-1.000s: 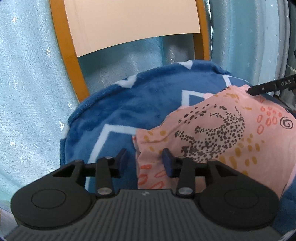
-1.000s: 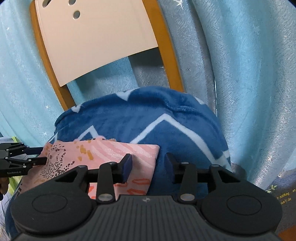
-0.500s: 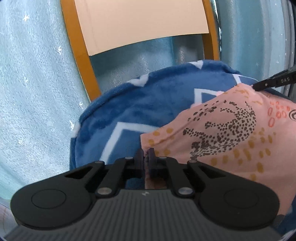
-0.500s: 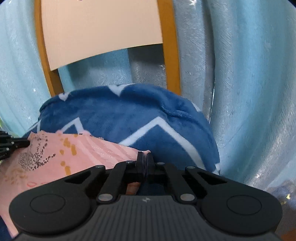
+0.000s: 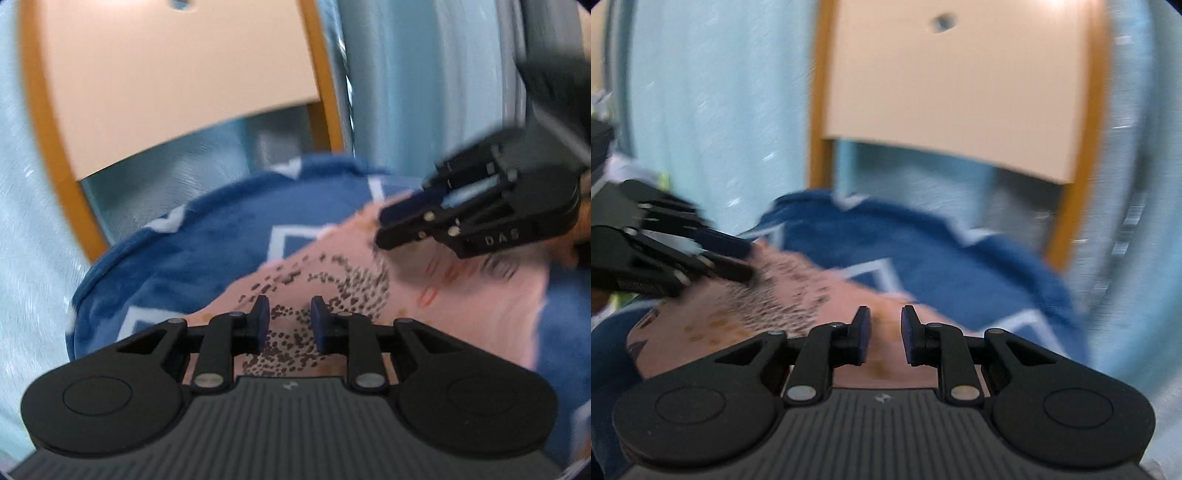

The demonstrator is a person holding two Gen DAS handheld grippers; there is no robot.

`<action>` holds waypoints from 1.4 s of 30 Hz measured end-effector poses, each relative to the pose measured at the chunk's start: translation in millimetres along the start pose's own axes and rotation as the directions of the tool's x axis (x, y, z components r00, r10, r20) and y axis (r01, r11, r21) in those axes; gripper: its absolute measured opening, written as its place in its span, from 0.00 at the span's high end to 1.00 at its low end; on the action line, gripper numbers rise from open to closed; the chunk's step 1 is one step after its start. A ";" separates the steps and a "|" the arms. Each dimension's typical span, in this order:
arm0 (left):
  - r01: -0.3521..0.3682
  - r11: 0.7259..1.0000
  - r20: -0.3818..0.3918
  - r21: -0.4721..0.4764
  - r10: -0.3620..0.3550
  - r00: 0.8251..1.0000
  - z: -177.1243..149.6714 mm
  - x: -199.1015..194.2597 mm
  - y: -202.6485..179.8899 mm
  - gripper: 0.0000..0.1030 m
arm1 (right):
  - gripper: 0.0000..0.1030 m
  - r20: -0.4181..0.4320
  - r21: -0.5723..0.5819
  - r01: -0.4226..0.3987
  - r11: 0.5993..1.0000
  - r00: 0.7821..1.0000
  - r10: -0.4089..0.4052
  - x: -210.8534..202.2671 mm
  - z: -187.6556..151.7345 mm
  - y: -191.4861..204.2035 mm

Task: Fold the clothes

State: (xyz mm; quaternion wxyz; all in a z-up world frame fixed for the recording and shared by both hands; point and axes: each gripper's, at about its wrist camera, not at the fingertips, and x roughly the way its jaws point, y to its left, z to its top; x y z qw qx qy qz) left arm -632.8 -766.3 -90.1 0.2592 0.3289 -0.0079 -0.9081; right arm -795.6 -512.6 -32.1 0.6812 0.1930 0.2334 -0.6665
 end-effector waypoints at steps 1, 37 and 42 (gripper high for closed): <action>-0.001 1.000 0.004 -0.016 0.001 1.000 -1.5 5.3 5.1 0.79 | 0.80 -0.013 -0.027 0.002 1.000 1.000 -0.002 8.1 -0.9 3.5; -0.242 0.954 -0.069 -0.177 0.233 0.970 -69.9 -104.6 -34.6 0.78 | 0.69 -0.077 0.278 0.148 0.949 0.988 -0.132 -125.8 -93.3 17.1; -0.232 0.940 -0.064 -0.251 0.223 0.973 -78.1 -127.7 -64.4 0.62 | 0.63 -0.062 0.303 0.164 0.939 0.986 -0.152 -151.5 -100.8 41.1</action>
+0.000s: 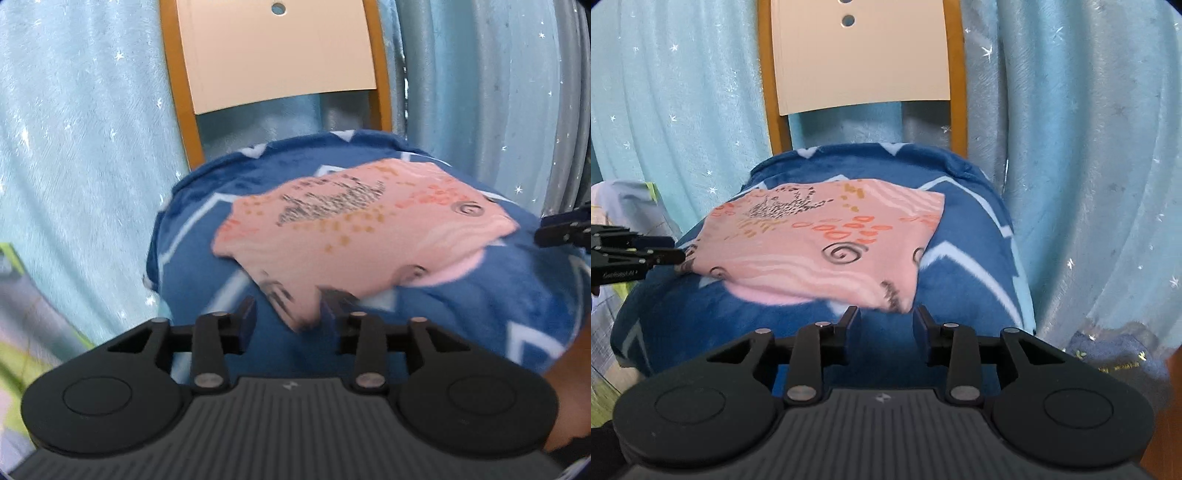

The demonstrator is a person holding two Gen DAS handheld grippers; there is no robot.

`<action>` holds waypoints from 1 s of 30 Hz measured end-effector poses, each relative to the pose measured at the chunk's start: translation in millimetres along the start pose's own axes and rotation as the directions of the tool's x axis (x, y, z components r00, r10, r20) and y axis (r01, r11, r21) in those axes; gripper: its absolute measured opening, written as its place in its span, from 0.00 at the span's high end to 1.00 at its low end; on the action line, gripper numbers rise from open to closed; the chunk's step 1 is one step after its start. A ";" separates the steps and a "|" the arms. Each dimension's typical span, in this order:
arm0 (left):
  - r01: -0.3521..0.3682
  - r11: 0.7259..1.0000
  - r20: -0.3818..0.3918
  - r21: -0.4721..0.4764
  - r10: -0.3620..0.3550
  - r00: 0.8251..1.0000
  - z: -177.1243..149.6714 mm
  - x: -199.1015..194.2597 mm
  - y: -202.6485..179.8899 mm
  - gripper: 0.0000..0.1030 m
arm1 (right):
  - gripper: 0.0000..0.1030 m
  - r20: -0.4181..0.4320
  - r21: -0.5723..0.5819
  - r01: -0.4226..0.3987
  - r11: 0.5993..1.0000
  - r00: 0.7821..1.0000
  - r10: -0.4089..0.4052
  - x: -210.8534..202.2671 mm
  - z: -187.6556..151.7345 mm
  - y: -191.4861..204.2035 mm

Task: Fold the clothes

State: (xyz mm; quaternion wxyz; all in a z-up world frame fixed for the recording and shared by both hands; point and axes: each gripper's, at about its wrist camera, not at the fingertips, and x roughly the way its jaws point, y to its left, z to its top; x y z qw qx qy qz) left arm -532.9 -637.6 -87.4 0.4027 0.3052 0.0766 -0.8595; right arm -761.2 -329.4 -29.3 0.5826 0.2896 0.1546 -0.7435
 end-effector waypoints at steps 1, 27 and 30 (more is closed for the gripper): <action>0.003 1.000 -0.007 -0.004 -0.003 1.000 -3.4 -2.8 -7.0 0.61 | 0.63 0.000 0.006 0.000 1.000 1.000 0.000 -2.7 -2.6 4.4; -0.042 0.991 -0.026 -0.127 0.039 0.999 -33.5 -4.6 -55.0 0.00 | 0.03 -0.020 0.054 0.122 0.991 0.992 -0.121 7.2 -39.0 44.1; -0.047 0.990 -0.024 -0.133 0.044 0.999 -33.3 -3.7 -55.1 0.00 | 0.02 -0.022 0.057 0.123 0.991 0.992 -0.122 9.1 -38.6 44.7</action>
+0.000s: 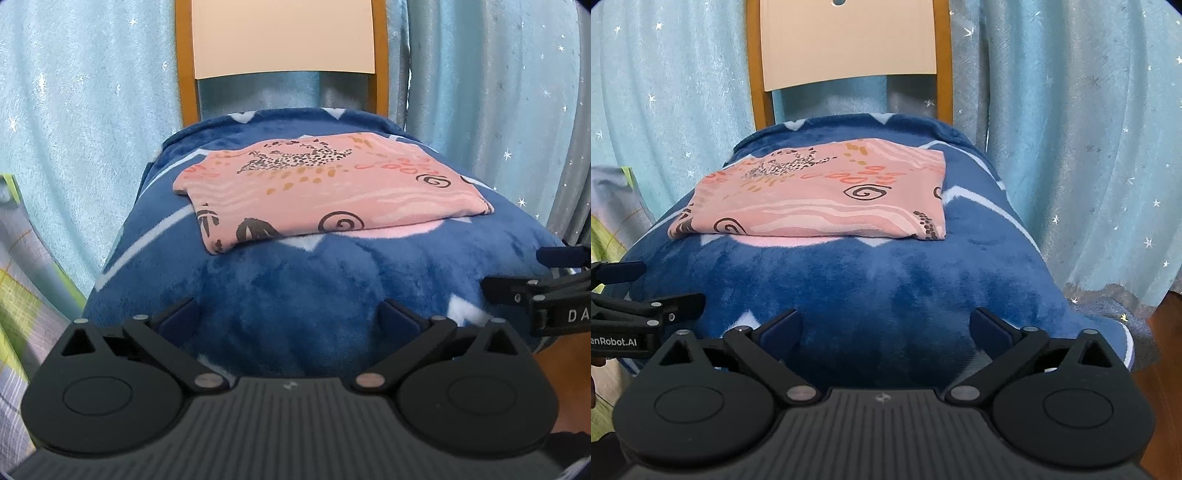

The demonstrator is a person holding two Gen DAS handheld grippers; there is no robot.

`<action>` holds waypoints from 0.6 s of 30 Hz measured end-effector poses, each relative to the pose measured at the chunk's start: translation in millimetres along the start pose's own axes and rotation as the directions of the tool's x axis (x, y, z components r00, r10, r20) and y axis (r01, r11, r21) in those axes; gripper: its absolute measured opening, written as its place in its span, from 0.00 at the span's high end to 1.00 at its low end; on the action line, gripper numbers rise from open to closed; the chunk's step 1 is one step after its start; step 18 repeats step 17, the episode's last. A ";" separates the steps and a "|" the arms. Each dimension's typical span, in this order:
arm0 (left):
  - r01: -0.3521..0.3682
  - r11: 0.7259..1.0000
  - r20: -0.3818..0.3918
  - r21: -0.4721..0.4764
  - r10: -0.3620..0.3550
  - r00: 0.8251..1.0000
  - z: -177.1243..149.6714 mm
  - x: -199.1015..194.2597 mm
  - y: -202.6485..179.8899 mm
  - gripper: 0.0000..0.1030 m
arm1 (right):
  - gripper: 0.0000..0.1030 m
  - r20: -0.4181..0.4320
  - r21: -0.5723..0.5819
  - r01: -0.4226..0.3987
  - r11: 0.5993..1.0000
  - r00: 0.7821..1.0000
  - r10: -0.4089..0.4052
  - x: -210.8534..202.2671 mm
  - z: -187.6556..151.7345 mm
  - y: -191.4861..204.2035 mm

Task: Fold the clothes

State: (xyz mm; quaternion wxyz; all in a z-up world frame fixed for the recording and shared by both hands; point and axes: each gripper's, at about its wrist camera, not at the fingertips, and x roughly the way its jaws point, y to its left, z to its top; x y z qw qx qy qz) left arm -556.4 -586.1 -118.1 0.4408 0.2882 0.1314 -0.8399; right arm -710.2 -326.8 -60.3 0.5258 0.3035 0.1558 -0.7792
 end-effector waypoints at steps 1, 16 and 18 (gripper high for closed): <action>-0.003 1.000 0.001 0.000 0.003 1.000 0.1 0.3 -0.5 0.00 | 0.02 0.000 0.002 0.002 1.000 1.000 -0.002 0.4 0.1 0.2; -0.021 0.999 -0.011 -0.041 0.020 1.000 3.0 3.1 -0.7 0.00 | 0.00 -0.008 0.019 0.004 1.000 1.000 -0.004 2.2 1.9 0.1; -0.021 0.999 -0.009 -0.045 0.021 1.000 2.9 3.1 -0.7 0.00 | 0.00 -0.009 0.019 0.004 1.000 1.000 -0.003 2.2 2.0 0.1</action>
